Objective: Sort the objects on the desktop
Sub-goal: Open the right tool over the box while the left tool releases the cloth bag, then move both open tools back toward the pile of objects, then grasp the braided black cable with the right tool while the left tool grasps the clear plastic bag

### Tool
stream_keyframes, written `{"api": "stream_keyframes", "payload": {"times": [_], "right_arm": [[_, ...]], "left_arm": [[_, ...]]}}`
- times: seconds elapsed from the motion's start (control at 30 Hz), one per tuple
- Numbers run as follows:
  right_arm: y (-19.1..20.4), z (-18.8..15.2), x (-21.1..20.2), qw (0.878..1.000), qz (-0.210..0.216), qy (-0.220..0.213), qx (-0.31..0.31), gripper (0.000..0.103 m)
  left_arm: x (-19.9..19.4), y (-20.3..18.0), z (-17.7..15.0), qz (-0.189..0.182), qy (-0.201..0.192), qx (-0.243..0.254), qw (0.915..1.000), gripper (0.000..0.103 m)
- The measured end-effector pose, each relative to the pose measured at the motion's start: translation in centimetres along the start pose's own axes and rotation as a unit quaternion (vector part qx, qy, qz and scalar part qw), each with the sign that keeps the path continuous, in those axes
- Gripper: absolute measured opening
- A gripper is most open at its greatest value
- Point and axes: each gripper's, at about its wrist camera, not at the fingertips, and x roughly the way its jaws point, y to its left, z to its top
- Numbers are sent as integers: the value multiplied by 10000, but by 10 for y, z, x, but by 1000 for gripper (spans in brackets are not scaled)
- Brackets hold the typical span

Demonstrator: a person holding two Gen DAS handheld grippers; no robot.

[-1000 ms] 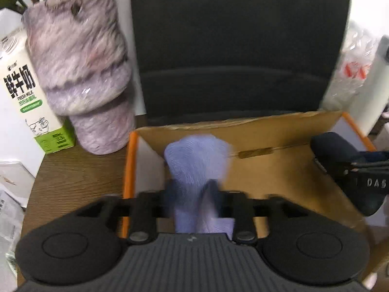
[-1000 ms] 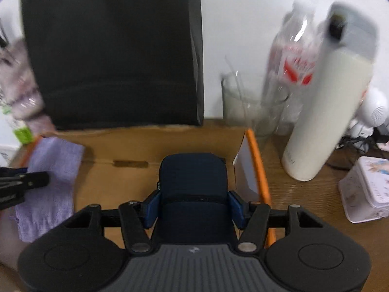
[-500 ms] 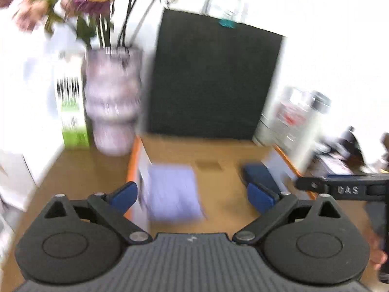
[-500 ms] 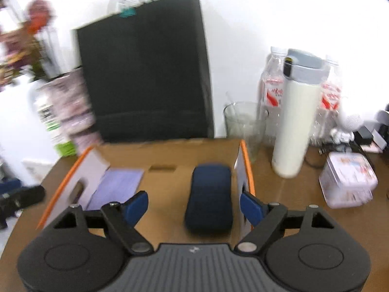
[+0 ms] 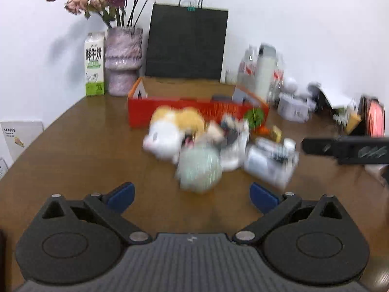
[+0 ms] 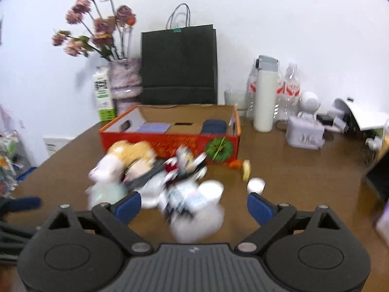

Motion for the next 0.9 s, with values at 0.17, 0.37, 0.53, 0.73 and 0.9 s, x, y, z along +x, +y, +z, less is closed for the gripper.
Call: {"api": "stream_keyframes", "payload": {"times": [0.17, 0.37, 0.53, 0.73, 0.9], "right_arm": [[11, -50, -9, 9998, -29, 186, -115, 94], [16, -65, 0, 9988, 65, 464, 107, 94], [15, -76, 14, 9974, -227, 670, -120, 94], [10, -77, 20, 9964, -334, 772, 107, 94], [11, -77, 22, 9963, -328, 786, 73, 95]], "left_arm": [[6, 6, -23, 375, 354, 9, 9987, 103], [10, 0, -33, 565, 386, 296, 9972, 103], [17, 3, -36, 483, 651, 193, 9965, 103], [17, 3, -36, 456, 669, 191, 9965, 103], [18, 4, -34, 390, 655, 188, 9969, 103]]}}
